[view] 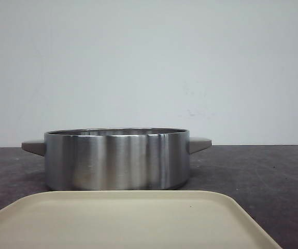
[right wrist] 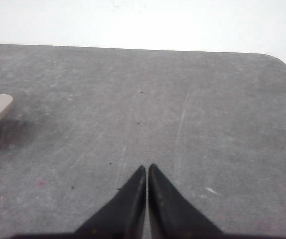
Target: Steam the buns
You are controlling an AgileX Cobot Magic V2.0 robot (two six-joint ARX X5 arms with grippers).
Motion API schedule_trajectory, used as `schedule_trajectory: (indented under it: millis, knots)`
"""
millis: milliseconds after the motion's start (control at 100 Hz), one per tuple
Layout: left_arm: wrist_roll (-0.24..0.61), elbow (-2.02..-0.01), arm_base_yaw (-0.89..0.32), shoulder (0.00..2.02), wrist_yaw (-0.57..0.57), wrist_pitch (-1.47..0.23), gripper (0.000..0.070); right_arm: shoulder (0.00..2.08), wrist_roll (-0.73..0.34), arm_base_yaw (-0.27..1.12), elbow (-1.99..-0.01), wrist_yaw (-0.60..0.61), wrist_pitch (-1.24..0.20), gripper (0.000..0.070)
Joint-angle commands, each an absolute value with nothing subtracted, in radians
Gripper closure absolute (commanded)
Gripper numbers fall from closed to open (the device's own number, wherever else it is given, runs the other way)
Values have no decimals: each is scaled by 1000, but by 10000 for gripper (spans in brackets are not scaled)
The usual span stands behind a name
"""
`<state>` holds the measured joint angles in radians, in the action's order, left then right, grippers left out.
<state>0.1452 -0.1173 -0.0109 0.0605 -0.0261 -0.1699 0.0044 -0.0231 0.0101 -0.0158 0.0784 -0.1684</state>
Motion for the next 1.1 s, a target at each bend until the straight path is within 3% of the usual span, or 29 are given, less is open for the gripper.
schedule_trajectory:
  millis: [0,110,430,1090]
  knots:
    - [143,-80,-2,35,-22,-115,684,4,-18,9,-12,78,-157,693]
    - [139,-14,9,3,-16,-68,684,4,-18,9,-12,79,-157,693]
    - [-29,-14,21,3,-7,-194,684,4,-18,9,-12,78,-158,693]
    - [4,-14,26,3,-7,-187,684,4,-18,9,-12,78,-157,693]
